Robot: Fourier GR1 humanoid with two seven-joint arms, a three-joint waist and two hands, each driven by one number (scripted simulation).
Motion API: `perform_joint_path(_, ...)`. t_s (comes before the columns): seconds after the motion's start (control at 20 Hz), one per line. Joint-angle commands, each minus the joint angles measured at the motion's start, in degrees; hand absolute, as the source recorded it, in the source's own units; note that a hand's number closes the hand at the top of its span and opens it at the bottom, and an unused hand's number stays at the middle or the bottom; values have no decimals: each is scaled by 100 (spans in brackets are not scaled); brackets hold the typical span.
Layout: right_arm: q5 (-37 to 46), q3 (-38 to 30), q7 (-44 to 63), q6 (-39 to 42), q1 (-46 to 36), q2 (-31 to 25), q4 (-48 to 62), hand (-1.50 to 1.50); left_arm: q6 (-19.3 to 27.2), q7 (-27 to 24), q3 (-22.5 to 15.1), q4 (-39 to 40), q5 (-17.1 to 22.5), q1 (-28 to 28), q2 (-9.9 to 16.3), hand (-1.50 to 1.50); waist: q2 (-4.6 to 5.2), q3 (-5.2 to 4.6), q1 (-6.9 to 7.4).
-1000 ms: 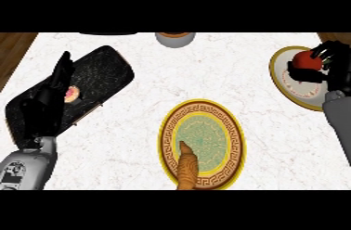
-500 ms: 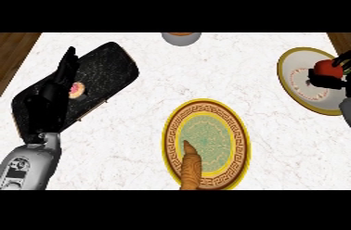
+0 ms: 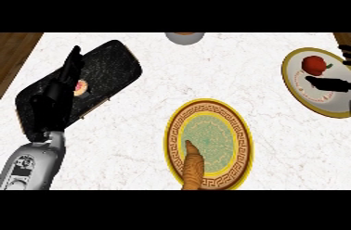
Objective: Pick the bell pepper from the plate and place it in the bowl
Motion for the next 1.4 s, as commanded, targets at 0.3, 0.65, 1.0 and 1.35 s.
perform_joint_path(0.3, -868, -961, -1465, 678, 243, -247, 352, -150, 54, -132, 12, 122, -115, 74, -61, 0, -23, -5, -98)
perform_joint_path(0.65, -1366, -1435, -1847, 1903, 598, -793, 519, -150, -224, -46, 369, -122, 188, 309, 198, 0, -117, -23, -226)
perform_joint_path(1.0, -1611, -1570, -2266, 3317, 1152, -1090, 593, -150, -38, 168, 181, -111, -141, 236, -21, 0, -149, -29, -306)
perform_joint_path(1.35, -1623, -1505, -2919, 4011, 1774, -1278, 553, -150, -103, 307, 262, 4, -221, -53, -65, 0, -153, -29, -345)
